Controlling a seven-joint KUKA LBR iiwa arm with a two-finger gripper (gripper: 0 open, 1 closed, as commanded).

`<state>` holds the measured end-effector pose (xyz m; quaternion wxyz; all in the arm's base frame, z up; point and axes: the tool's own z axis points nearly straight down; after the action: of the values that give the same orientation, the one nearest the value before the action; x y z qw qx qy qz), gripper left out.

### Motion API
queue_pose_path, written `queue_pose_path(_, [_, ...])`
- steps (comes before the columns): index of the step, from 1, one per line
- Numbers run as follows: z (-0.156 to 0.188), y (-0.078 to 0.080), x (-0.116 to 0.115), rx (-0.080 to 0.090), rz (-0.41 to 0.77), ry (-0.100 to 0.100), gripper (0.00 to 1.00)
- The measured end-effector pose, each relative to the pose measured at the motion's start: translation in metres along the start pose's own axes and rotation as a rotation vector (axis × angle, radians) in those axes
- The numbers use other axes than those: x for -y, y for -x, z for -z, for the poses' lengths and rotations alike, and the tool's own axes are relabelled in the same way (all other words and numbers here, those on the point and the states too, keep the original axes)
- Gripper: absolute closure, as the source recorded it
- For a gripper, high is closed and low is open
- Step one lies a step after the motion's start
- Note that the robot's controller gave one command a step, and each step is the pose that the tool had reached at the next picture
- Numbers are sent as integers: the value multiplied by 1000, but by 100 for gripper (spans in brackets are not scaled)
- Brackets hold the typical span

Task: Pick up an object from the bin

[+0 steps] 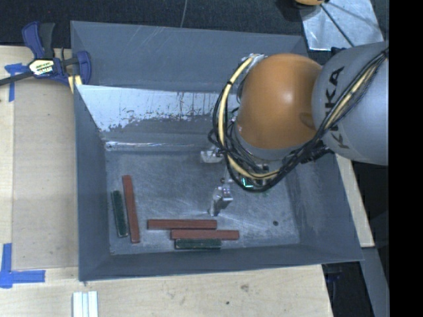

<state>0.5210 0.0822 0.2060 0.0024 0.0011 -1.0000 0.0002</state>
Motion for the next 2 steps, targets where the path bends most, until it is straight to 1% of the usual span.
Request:
queue_pose_path(1, [4, 2, 0, 8, -2, 1, 0])
queue_pose_path(2, [-45, -5, -9, 14, 47, 1, 0])
